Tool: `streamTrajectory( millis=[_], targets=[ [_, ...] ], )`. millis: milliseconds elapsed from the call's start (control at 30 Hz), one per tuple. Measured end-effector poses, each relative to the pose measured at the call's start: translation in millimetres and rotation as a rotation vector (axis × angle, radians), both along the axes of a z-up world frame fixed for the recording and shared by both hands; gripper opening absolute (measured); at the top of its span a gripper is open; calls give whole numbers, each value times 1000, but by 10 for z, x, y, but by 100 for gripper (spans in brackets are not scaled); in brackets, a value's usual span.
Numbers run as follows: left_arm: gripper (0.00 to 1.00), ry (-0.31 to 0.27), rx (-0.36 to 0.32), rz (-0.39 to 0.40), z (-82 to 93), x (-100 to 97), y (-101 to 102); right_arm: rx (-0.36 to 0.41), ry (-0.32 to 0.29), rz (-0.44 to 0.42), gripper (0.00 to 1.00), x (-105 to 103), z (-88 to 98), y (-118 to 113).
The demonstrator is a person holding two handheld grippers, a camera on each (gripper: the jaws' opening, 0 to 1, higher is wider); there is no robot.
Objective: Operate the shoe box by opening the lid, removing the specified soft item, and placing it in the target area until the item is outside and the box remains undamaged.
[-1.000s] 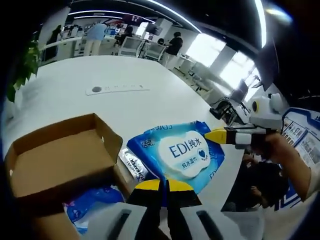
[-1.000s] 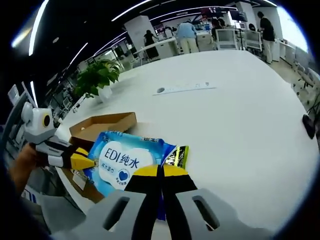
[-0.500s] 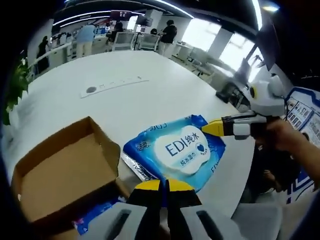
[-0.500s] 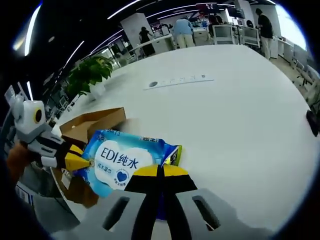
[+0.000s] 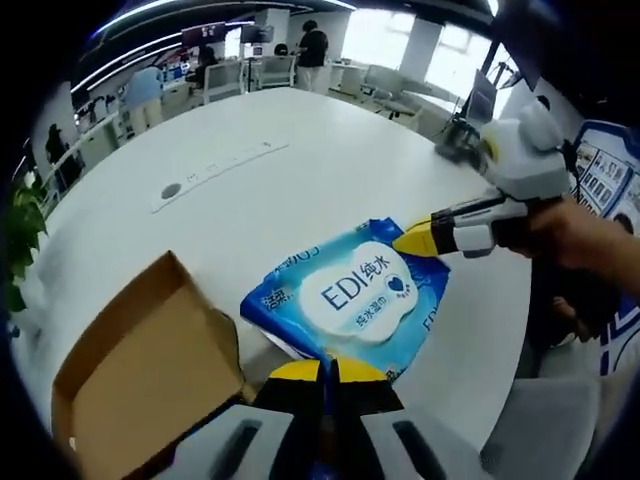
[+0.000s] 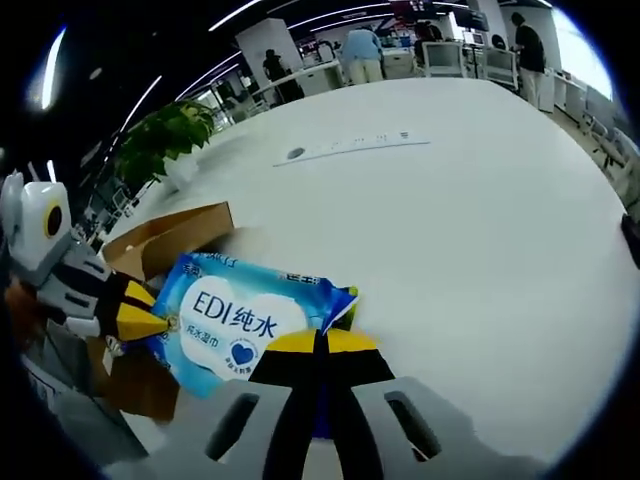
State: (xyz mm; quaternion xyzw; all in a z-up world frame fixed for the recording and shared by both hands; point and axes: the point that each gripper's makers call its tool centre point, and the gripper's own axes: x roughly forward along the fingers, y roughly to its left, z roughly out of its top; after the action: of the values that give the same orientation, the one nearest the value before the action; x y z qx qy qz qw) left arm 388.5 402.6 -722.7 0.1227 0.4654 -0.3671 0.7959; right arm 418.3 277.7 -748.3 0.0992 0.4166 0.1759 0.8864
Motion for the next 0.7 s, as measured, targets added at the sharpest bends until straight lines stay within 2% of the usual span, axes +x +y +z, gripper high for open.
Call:
streamTrajectory(
  millis=[300,633,700],
  targets=[
    [1,-25,76,-70,-76,11,-20,-22,7,-13,0,47,-119,-20],
    [2,-28,122,-114,-120,-19,-10,-14,-6,-29,0,55,-132,-33],
    [4,-46,145,-139,-122,-35,7,-13,-8,-33,0,55,-127,-32]
  ],
)
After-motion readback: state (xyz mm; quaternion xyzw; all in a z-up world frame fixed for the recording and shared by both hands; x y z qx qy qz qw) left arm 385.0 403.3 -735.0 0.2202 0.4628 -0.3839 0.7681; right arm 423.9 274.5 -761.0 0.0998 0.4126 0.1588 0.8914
